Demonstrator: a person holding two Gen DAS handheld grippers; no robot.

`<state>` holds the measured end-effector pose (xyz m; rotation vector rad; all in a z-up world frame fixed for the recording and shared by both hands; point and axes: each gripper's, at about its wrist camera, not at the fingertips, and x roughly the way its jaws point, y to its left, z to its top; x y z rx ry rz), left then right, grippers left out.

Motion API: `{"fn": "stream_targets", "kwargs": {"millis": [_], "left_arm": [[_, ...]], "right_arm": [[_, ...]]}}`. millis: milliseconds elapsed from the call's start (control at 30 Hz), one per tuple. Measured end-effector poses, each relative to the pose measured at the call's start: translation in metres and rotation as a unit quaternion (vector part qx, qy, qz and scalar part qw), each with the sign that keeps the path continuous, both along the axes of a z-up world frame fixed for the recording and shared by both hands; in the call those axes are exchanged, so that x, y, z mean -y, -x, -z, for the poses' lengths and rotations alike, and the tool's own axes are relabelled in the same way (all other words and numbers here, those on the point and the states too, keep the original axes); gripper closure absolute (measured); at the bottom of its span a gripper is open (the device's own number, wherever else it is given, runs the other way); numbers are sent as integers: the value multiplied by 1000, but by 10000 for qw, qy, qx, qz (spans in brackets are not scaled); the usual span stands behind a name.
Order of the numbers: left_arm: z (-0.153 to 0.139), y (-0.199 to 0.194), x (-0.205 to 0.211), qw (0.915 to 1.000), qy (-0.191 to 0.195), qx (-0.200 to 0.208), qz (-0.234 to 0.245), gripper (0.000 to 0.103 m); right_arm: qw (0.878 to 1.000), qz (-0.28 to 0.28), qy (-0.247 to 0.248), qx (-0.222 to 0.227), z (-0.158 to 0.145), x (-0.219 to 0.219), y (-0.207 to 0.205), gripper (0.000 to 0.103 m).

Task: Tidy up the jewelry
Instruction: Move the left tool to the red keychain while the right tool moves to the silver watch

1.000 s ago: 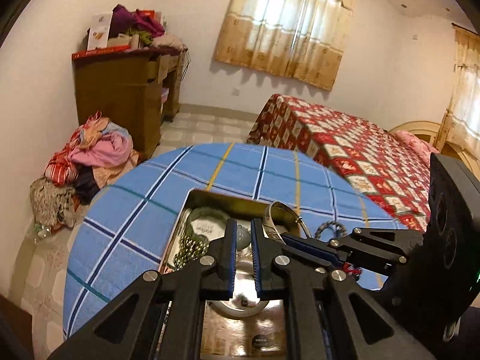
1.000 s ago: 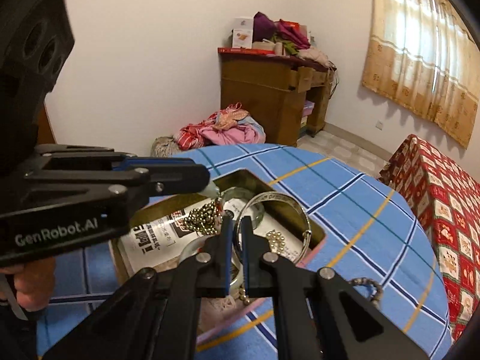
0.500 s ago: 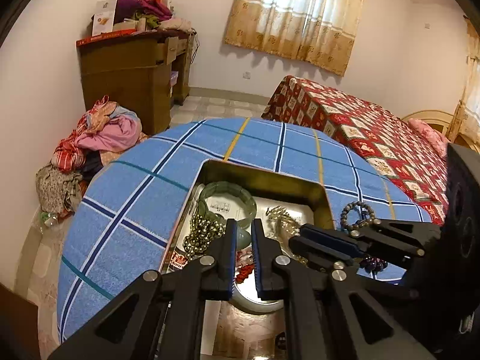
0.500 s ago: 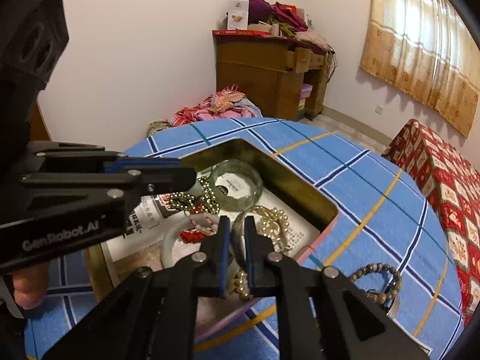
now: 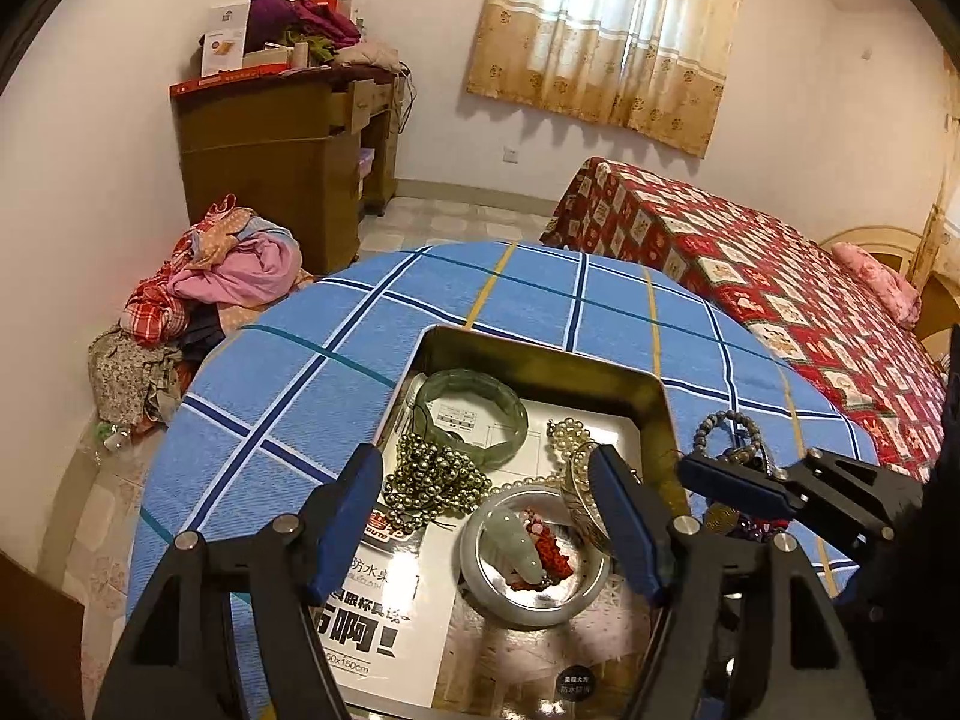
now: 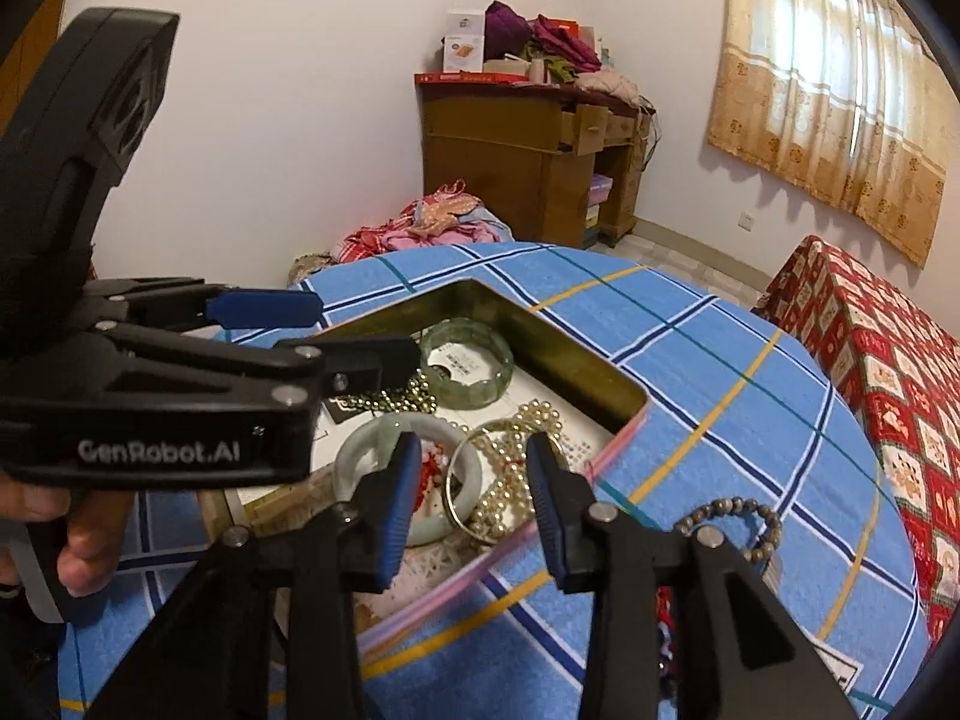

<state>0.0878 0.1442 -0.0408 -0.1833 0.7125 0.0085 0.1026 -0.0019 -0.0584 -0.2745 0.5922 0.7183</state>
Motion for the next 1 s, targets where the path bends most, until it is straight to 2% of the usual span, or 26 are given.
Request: {"fn": "stream_targets", "kwargs": {"millis": [200,467,800,1000], "left_arm": [[-1,2,8,9999,-50,34,-136,32],[3,-1,41,9994,-338,-25,35,32],[3,-2,75,9973,-685,-61,271,32],[4,-6,98,9948,-896,-108,475,32]], "right_arm": [[9997,163,-161,-86,0,18,1,60],[9973,603,-351,-242,4,54,-8,57],[9839,1611,-558,-545,9,116,-24,57],[9788,1841,-551,-706,15,128,-28,57]]}}
